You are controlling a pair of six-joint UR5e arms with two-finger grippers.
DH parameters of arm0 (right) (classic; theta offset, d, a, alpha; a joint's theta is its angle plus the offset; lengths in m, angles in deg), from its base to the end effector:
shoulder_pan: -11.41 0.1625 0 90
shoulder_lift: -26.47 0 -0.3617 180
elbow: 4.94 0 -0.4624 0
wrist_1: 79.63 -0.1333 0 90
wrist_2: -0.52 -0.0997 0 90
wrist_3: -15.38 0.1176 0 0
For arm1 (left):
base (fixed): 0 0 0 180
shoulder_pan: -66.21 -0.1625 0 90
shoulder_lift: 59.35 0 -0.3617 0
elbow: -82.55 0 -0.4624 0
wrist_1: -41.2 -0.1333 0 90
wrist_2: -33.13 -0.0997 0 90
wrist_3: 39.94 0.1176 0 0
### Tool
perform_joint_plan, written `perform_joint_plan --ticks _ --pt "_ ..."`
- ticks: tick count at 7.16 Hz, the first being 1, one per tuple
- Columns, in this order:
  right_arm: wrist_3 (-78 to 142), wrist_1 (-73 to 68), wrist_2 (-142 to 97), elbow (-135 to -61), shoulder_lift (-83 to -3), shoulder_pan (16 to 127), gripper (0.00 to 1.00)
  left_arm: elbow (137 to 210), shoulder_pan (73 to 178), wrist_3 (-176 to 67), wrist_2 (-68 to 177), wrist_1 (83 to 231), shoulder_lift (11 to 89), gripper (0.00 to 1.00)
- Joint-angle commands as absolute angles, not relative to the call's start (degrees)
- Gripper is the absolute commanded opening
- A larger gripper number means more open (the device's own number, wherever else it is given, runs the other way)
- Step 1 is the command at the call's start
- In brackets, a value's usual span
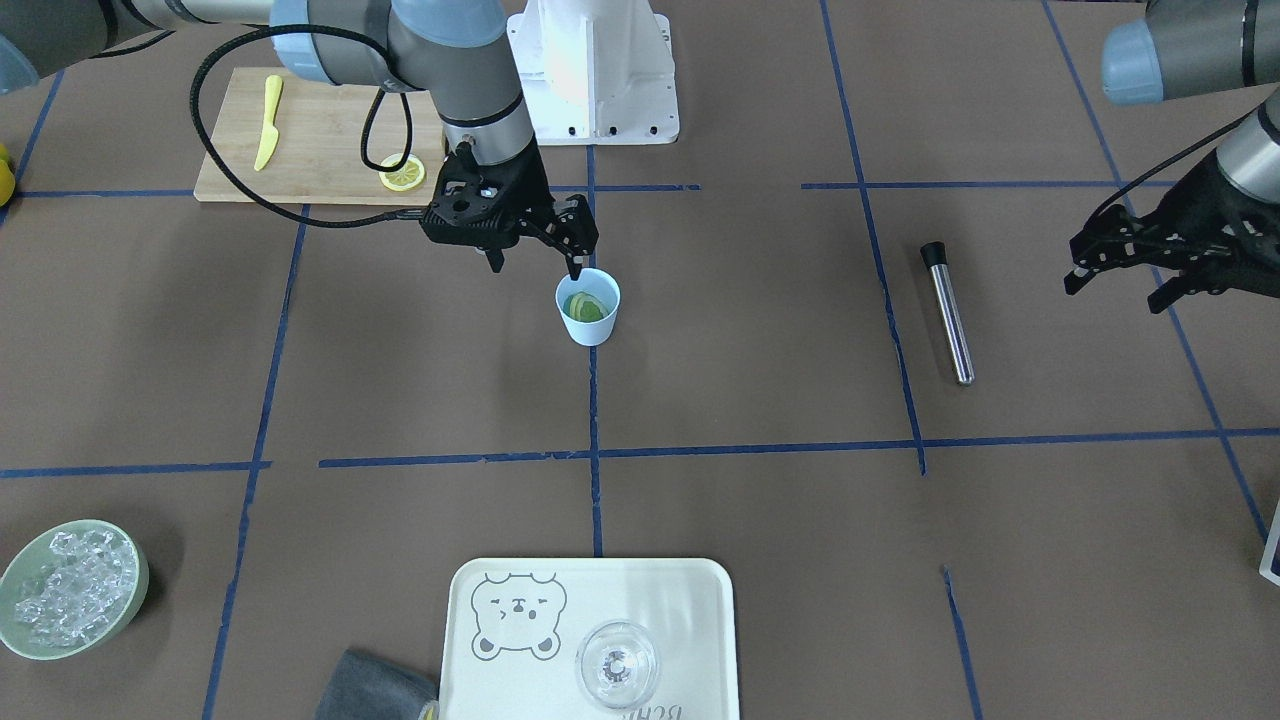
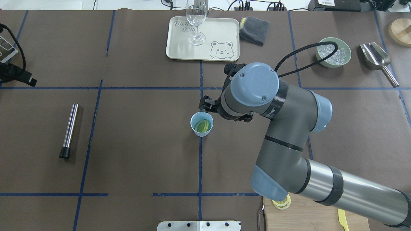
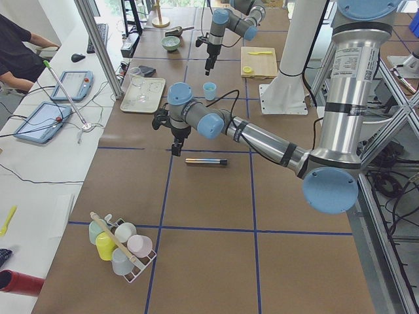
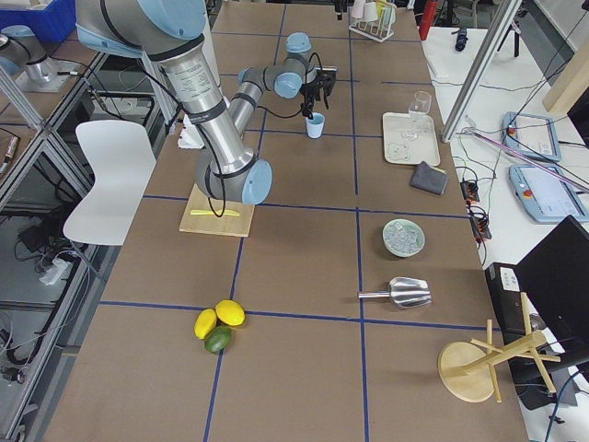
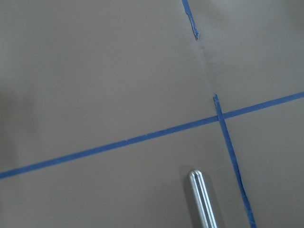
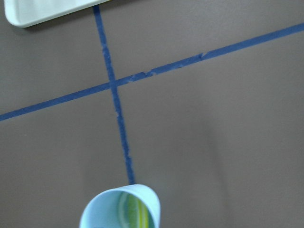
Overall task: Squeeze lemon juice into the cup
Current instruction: 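Open the right gripper to drop the slice and raise it, then return the right arm to rest while the left gripper reaches the metal rod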
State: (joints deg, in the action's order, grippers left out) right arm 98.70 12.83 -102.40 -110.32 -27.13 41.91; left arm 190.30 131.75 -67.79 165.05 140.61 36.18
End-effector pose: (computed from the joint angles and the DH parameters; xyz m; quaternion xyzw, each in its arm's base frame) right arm -0.5080 -0.4234 0.0895 0.0353 -0.4255 0.1404 0.8933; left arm 0.1948 -0.5604 0.3596 0.0846 0.4240 0.0741 0.8987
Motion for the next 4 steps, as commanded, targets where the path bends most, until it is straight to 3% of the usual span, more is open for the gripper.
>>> perform_joint_plan --ticks 1,4 --pt "82.2 20.6 -105.4 -115.2 -32.6 48.4 1.0 189.6 126.1 -73.8 164.9 138.6 36.3 1.0" --pt "59.2 20.0 -115.7 -115.4 -42.1 62.6 1.0 186.3 120.6 -81.2 162.8 138.1 38.5 1.0"
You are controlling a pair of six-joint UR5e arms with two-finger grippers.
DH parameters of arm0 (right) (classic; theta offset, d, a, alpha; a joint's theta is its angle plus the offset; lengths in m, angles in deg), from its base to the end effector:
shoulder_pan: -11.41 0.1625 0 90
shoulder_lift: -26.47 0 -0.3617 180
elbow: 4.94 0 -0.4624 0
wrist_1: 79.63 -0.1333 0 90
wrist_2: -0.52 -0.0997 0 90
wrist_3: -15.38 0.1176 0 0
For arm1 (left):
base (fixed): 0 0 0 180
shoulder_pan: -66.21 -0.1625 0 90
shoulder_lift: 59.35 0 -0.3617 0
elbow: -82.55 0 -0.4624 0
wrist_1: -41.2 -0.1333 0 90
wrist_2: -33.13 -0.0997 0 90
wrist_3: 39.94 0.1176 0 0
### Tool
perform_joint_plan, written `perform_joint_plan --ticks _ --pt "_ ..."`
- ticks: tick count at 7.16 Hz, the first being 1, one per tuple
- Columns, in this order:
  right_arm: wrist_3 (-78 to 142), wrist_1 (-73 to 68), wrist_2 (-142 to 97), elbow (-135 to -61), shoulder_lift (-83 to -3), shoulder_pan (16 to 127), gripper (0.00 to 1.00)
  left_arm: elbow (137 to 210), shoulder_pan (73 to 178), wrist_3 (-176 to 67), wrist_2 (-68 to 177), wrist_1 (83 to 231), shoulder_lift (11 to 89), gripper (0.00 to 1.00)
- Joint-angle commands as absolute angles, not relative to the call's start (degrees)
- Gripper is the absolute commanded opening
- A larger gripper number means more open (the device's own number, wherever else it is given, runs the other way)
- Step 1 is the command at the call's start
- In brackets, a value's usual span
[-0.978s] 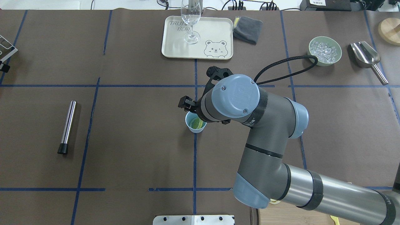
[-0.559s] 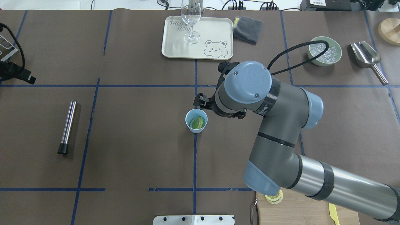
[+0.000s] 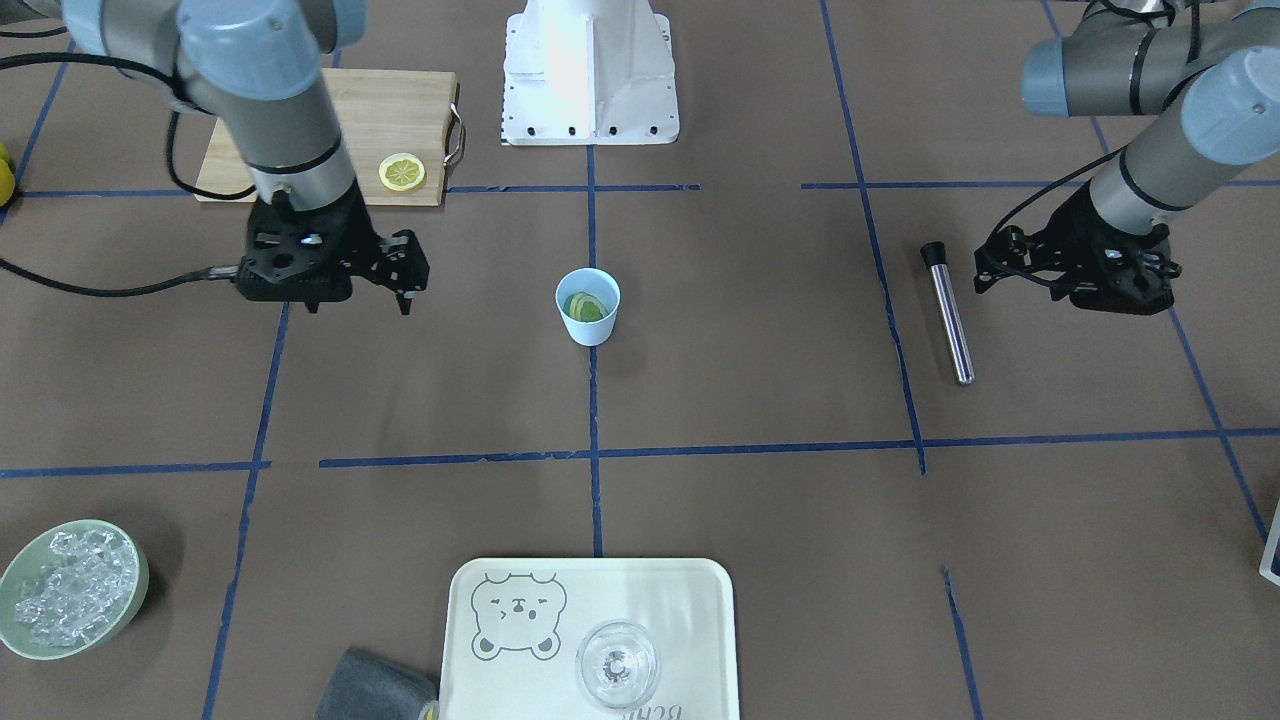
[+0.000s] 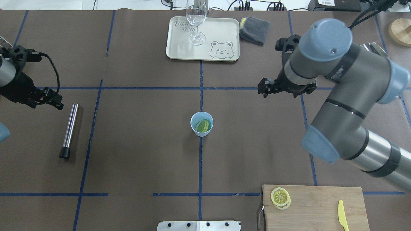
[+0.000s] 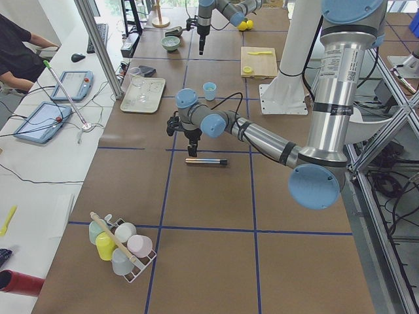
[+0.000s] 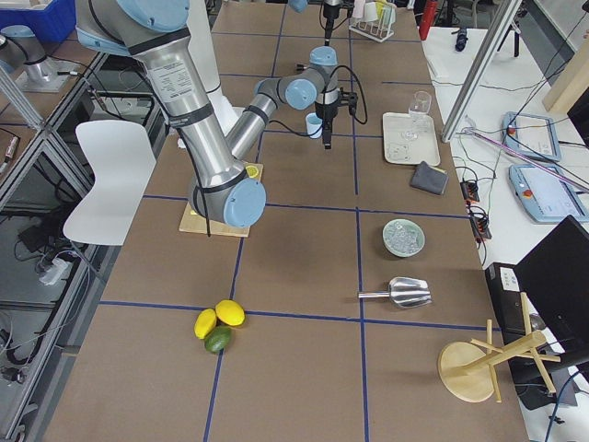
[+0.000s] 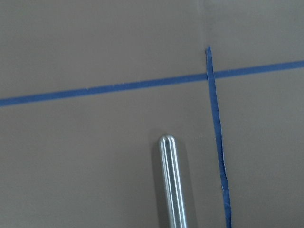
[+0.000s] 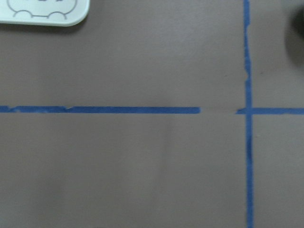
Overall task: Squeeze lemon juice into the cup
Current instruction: 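Return the right arm to rest while the left gripper reaches the metal rod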
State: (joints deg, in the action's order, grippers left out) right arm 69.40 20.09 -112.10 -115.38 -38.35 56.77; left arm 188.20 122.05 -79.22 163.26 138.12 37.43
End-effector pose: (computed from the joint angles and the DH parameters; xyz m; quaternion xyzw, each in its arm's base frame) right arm -0.3742 -0.5043 0.1888 0.0554 -0.3508 0.0160 0.9347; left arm 0.2899 -0.5297 0.3747 -0.0077 0.4083 0.0462 0.9116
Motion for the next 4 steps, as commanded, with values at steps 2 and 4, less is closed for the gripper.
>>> perform_joint_plan --ticks 2,4 --pt "44.0 20.0 -122.8 -115.2 -48.0 72.7 1.0 180.9 119.0 -81.1 162.8 138.1 42.2 1.0" --pt "29.9 20.0 -131.0 -112.1 -52.0 82.4 1.0 179.2 117.4 -81.0 162.8 138.7 42.3 1.0"
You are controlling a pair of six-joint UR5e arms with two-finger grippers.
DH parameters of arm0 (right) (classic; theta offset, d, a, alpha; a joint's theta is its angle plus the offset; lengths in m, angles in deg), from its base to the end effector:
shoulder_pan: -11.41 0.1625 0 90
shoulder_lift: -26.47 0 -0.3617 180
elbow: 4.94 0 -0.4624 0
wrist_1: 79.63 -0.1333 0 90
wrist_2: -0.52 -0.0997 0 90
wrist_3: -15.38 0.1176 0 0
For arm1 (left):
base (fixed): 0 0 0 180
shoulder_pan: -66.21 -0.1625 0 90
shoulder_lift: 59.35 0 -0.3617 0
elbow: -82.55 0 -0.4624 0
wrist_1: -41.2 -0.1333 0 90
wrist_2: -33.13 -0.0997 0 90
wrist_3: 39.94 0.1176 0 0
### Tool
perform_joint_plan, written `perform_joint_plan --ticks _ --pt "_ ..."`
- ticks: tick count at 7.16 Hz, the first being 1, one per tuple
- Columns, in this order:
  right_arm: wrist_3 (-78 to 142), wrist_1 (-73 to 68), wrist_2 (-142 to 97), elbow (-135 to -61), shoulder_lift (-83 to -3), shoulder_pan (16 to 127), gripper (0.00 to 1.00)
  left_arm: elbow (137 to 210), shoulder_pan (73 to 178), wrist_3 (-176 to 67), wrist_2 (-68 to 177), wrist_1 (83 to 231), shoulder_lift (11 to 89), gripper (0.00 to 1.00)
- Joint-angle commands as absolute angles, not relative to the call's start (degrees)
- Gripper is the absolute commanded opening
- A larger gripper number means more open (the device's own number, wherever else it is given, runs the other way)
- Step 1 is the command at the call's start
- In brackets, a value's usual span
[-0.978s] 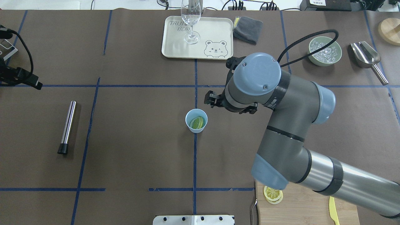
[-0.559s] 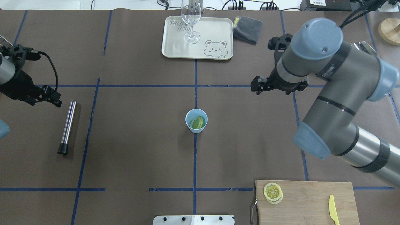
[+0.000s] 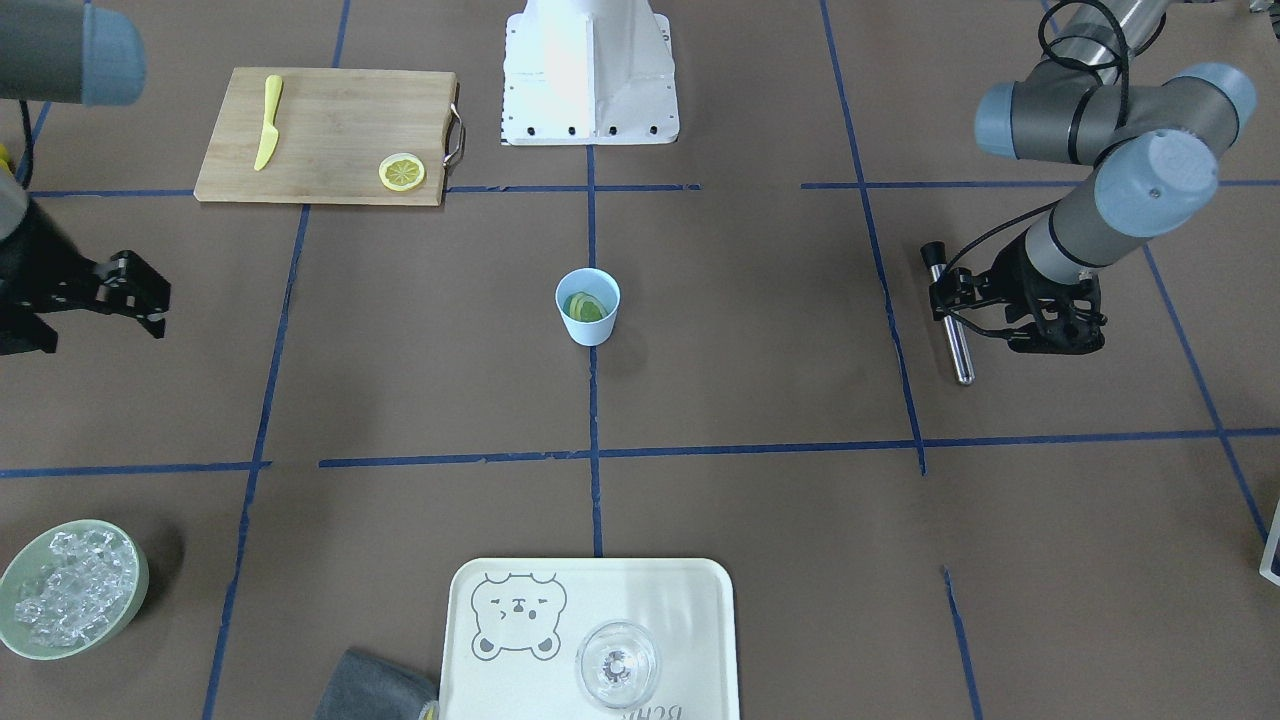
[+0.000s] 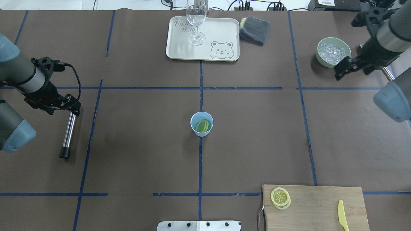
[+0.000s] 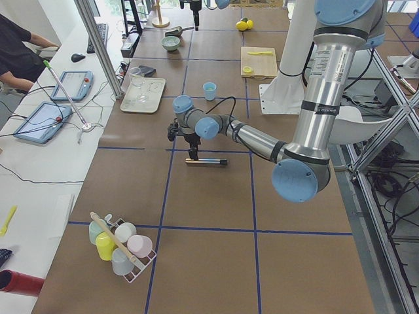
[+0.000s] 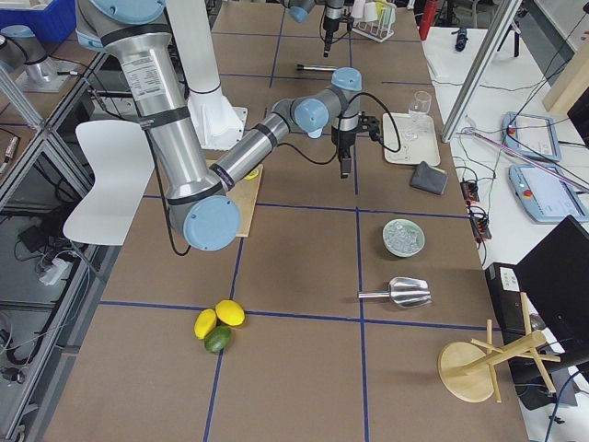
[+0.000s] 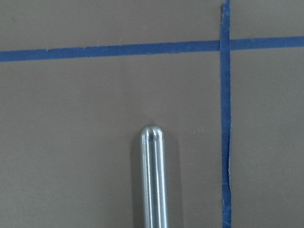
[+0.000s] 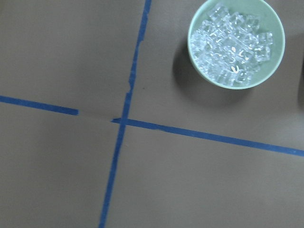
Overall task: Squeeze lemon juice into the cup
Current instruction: 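Return the right arm to rest while the left gripper reaches the metal rod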
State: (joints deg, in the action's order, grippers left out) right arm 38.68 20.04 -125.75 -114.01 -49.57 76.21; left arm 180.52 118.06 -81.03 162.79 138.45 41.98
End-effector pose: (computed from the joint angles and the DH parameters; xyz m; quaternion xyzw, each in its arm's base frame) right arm -0.1995 -0.5737 0.3090 0.0502 -0.3569 -0.0784 0.9295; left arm 0.3478 -0.5370 0.4007 -0.0442 0.3921 0.0544 0.9173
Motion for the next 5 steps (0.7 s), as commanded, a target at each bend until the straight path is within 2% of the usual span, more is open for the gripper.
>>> perform_joint_plan --ticks 1,5 --pt "25.3 20.0 -133.9 -110.3 -52.6 85.8 1.0 178.4 117.3 -80.7 162.8 138.8 42.3 1.0" --pt "19.3 20.0 -136.8 -109.4 -55.0 90.2 1.0 173.6 116.5 -80.3 162.8 138.9 44.7 1.0"
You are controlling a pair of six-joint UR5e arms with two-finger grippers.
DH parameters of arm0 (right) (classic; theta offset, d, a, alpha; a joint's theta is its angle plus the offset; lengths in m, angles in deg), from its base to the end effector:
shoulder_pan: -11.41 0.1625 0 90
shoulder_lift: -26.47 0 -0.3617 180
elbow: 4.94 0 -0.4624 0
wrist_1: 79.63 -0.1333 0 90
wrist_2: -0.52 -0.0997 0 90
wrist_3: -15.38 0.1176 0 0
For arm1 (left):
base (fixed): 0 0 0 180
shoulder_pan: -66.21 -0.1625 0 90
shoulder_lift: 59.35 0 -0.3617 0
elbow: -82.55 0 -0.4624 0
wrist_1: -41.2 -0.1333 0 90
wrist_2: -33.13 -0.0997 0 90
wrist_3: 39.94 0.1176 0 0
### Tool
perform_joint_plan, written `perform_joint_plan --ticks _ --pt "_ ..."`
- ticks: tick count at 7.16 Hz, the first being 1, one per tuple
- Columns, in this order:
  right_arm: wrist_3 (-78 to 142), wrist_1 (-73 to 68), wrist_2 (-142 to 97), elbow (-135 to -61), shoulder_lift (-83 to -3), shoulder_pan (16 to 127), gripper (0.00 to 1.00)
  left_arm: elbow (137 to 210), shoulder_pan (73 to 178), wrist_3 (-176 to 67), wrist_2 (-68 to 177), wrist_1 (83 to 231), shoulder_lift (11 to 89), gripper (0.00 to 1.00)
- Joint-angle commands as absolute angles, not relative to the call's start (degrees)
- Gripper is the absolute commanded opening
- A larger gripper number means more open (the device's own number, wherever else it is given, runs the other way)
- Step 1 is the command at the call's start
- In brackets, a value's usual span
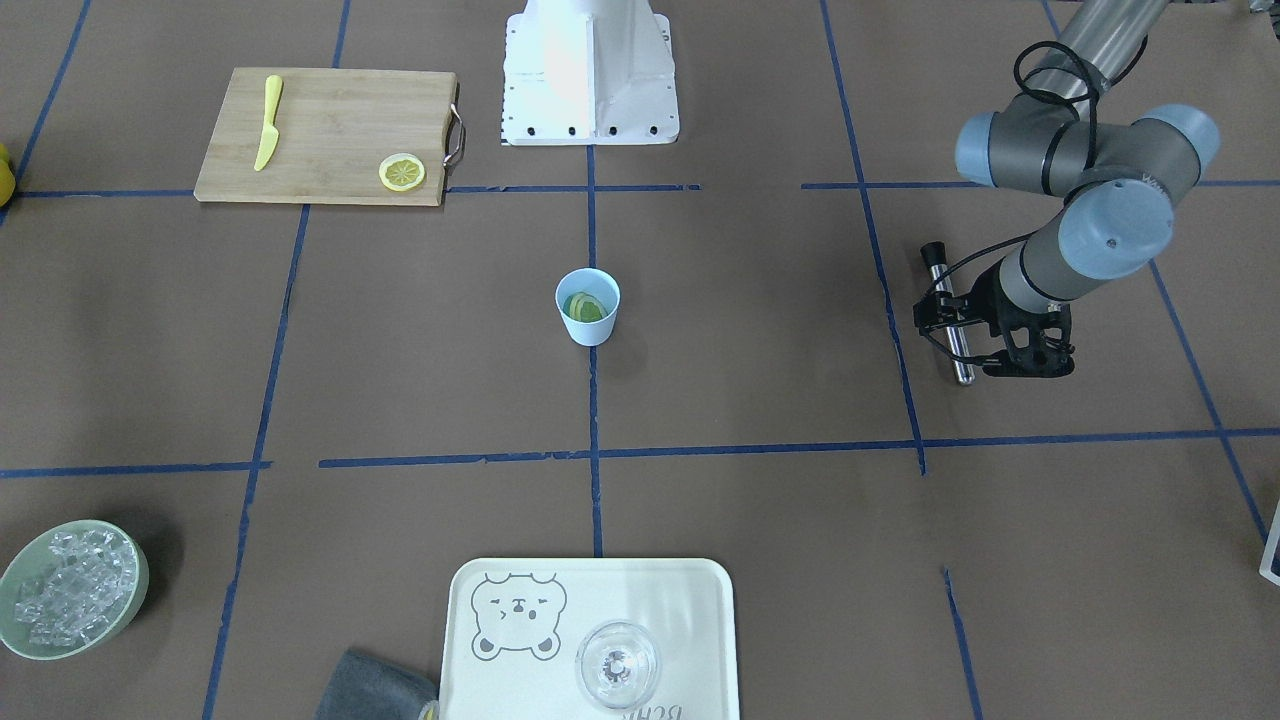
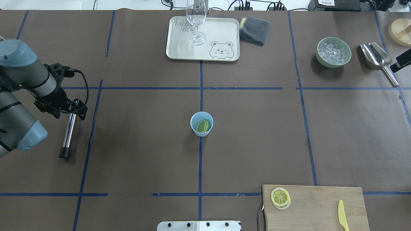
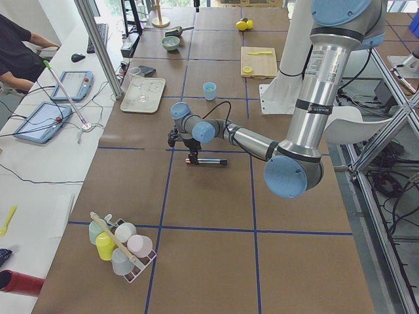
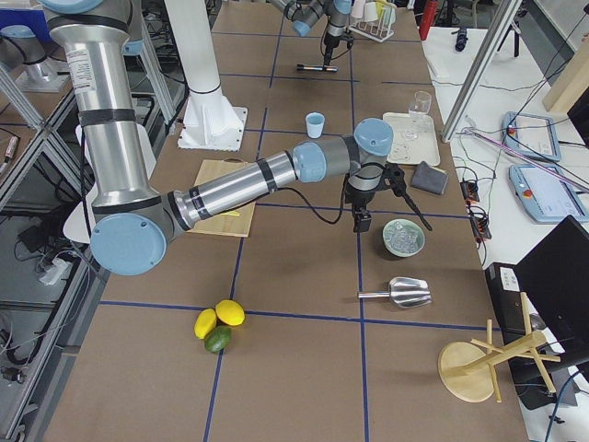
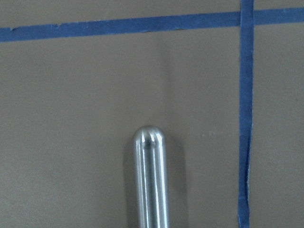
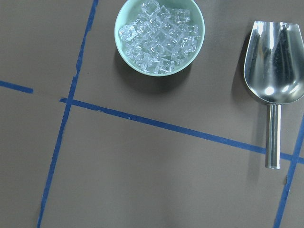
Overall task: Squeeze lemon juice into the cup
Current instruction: 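Close the left gripper around the top of the standing metal rod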
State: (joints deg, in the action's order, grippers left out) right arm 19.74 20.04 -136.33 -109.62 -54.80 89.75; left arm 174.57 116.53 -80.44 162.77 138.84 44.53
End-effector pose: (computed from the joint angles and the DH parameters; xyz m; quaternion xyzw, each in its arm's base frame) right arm -0.0738 -0.5925 0.3907 0.0537 -0.4061 -0.1055 0.9061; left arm 0.3760 -0.5444 0.4302 -0.0670 0.3775 0.0626 0.9215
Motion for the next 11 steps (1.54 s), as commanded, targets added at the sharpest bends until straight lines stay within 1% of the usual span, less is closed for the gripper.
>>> perform_joint_plan --ticks 1,4,5,8,9,11 --pt "19.3 20.0 -136.9 -109.5 -55.0 90.2 1.0 173.0 116.5 -80.2 162.8 139.5 44.7 1.0" --pt "19.4 20.0 -137.1 -110.0 -55.2 90.8 1.0 170.5 116.4 -80.3 162.8 142.0 44.6 1.0" --pt "19.4 20.0 -137.1 -110.0 -55.2 90.8 1.0 170.7 116.5 -80.4 162.8 142.0 44.6 0.91" --pt "19.4 20.0 -137.2 -110.1 -55.2 90.9 1.0 171.1 116.5 -80.3 162.7 141.8 44.5 0.02" --pt "19.4 20.0 -137.2 -110.1 -55.1 90.9 1.0 171.5 116.5 -80.3 162.7 141.8 44.6 0.0" --pt "19.4 20.0 -137.2 -110.2 -55.0 91.0 1.0 178.0 118.3 -80.2 161.8 141.3 43.8 0.0"
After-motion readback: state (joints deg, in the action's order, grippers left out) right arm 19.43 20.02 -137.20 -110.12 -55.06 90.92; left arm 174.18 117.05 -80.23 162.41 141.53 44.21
